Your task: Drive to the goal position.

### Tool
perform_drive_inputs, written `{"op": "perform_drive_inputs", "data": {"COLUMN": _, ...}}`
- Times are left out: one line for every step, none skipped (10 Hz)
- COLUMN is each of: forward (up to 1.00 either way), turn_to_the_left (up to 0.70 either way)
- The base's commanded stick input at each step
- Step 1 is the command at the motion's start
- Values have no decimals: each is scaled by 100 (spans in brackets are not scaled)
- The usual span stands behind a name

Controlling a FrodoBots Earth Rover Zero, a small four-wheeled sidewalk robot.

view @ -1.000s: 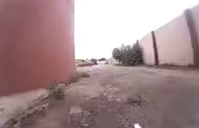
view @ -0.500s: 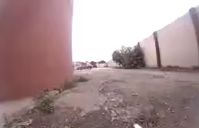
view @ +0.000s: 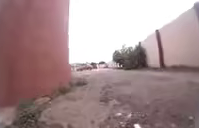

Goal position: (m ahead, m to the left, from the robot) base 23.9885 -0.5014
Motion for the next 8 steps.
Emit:
{"op": "perform_drive_inputs", "data": {"forward": 100, "turn_to_the_left": 0}}
{"op": "perform_drive_inputs", "data": {"forward": 100, "turn_to_the_left": 0}}
{"op": "perform_drive_inputs", "data": {"forward": 100, "turn_to_the_left": 0}}
{"op": "perform_drive_inputs", "data": {"forward": 100, "turn_to_the_left": 0}}
{"op": "perform_drive_inputs", "data": {"forward": 100, "turn_to_the_left": 0}}
{"op": "perform_drive_inputs", "data": {"forward": 100, "turn_to_the_left": 0}}
{"op": "perform_drive_inputs", "data": {"forward": 100, "turn_to_the_left": 0}}
{"op": "perform_drive_inputs", "data": {"forward": 100, "turn_to_the_left": 0}}
